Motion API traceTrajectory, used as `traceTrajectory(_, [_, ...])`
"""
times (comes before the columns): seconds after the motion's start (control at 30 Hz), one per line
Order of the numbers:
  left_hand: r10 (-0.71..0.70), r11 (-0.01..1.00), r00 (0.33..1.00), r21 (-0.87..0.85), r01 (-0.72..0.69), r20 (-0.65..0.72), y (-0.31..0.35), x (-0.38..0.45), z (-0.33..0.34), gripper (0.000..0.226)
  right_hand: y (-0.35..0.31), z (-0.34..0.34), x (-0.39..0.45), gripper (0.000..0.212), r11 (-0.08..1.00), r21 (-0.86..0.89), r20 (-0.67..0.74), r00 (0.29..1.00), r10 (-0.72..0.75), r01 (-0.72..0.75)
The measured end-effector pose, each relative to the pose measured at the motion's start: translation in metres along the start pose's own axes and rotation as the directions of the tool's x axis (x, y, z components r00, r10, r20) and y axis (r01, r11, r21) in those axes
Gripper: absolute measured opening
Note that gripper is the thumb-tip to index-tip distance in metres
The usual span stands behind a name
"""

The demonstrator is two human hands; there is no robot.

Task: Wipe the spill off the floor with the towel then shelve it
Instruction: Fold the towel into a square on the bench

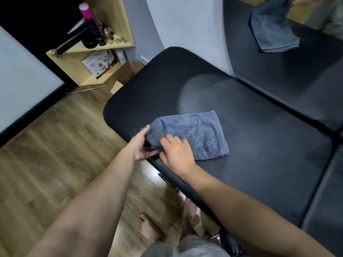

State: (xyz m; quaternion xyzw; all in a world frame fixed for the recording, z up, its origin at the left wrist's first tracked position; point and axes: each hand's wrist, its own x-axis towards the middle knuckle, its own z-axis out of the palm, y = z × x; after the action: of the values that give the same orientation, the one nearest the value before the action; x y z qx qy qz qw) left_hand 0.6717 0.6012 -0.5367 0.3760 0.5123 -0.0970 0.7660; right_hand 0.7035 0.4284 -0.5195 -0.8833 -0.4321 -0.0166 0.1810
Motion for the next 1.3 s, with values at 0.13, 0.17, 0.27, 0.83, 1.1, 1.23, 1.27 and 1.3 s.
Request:
traceTrajectory(0.13, [0.045, 0.999, 0.982, 0.025, -0.041, -0.185, 0.012, 0.005, 0.028, 0.03, 0.008, -0.008, -0.011, 0.015, 0.991, 0.135, -0.042, 0.999, 0.026, -0.02])
traceTrajectory(0.17, [0.118, 0.993, 0.965, 0.032, -0.114, -0.235, 0.017, 0.005, 0.041, 0.023, 0.013, -0.011, -0.013, 0.014, 0.973, 0.22, -0.046, 0.995, 0.089, -0.077])
traceTrajectory(0.27, [0.275, 0.959, 0.943, 0.126, -0.254, -0.188, 0.036, -0.001, 0.091, 0.015, 0.033, -0.024, -0.022, 0.01, 0.8, 0.509, -0.054, 0.915, 0.399, -0.319])
traceTrajectory(0.83, [0.233, 0.694, 0.946, 0.72, 0.0, -0.225, -0.037, 0.027, 0.123, 0.079, 0.165, -0.009, -0.079, 0.051, 0.055, 0.543, 0.306, 0.258, 0.916, -0.838])
traceTrajectory(1.1, [0.049, 0.888, 0.995, 0.46, -0.003, -0.088, -0.048, 0.023, 0.141, 0.018, 0.171, -0.018, -0.059, 0.017, -0.218, 0.6, 0.578, 0.228, 0.783, -0.77])
traceTrajectory(1.23, [-0.032, 0.908, 0.999, 0.417, 0.034, -0.011, -0.046, 0.019, 0.126, 0.023, 0.174, -0.026, -0.068, 0.023, -0.177, 0.45, 0.712, 0.233, 0.662, -0.875])
traceTrajectory(1.27, [-0.096, 0.908, 0.995, 0.412, 0.081, 0.017, -0.047, 0.015, 0.12, 0.024, 0.174, -0.03, -0.071, 0.025, -0.084, 0.339, 0.754, 0.218, 0.62, -0.937])
traceTrajectory(1.3, [-0.166, 0.893, 0.985, 0.431, 0.131, 0.045, -0.048, 0.01, 0.114, 0.023, 0.173, -0.035, -0.073, 0.031, 0.05, 0.207, 0.784, 0.196, 0.588, -0.977])
